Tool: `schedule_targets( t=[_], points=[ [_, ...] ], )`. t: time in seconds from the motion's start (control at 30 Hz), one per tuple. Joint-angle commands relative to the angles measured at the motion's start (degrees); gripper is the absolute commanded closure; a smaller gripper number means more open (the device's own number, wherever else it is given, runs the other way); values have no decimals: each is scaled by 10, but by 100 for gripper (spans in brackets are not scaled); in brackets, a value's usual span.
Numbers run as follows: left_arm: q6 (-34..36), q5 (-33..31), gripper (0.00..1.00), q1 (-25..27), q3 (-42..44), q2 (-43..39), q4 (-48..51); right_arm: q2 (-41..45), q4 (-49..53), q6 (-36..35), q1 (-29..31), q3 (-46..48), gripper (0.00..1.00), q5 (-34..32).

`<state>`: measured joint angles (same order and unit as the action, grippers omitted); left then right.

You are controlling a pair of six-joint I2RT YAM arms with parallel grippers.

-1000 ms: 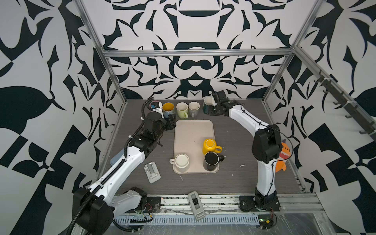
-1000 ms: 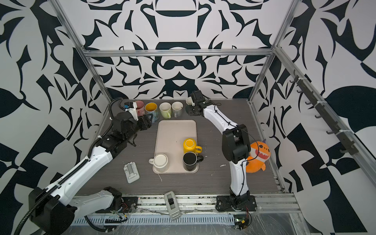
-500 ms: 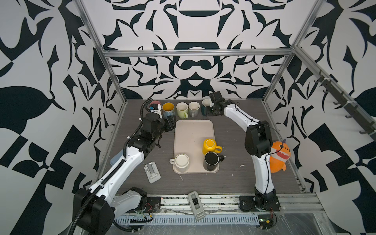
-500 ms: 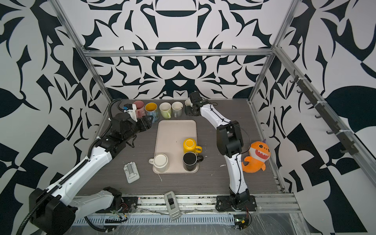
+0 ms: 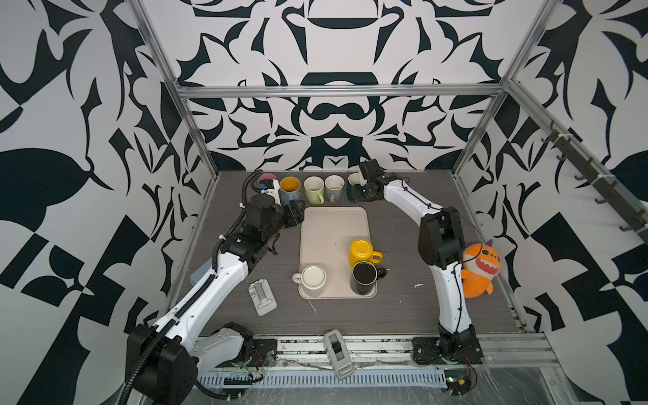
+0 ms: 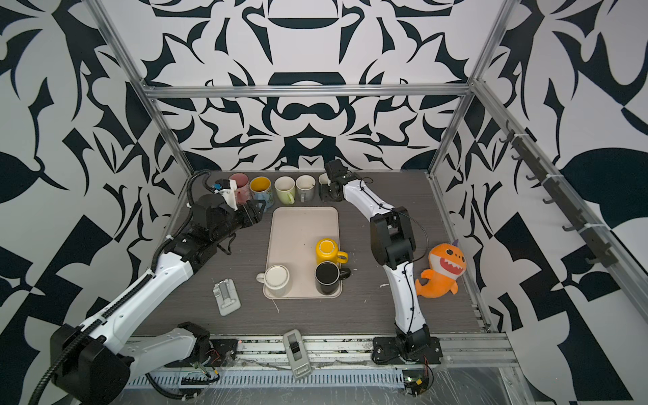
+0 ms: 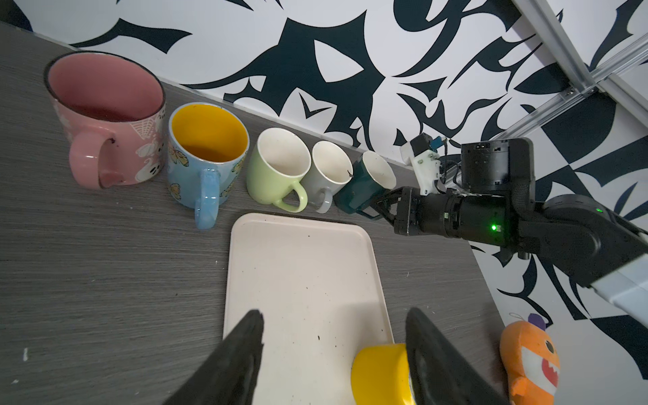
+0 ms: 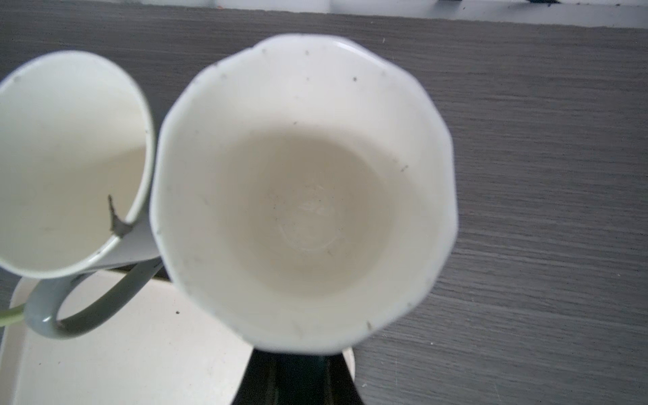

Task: Turn the mug right side up
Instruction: 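Carry the dark green mug to the end of the mug row with the right gripper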

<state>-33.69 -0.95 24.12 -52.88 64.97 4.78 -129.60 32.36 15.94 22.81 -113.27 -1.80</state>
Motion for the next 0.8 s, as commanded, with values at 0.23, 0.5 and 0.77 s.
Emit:
schedule_targets(
  t=[0.23, 0.5, 0.77],
  points=[
    [-1, 13, 33, -3, 4, 5, -1, 21, -49, 7, 0, -34, 85, -15],
    [3, 16, 32, -2, 5, 9, 2, 21, -50, 11, 1, -28, 74, -11],
    [5, 20, 32, -2, 5, 9, 1, 31, -52, 14, 0, -11, 66, -9]
  ],
)
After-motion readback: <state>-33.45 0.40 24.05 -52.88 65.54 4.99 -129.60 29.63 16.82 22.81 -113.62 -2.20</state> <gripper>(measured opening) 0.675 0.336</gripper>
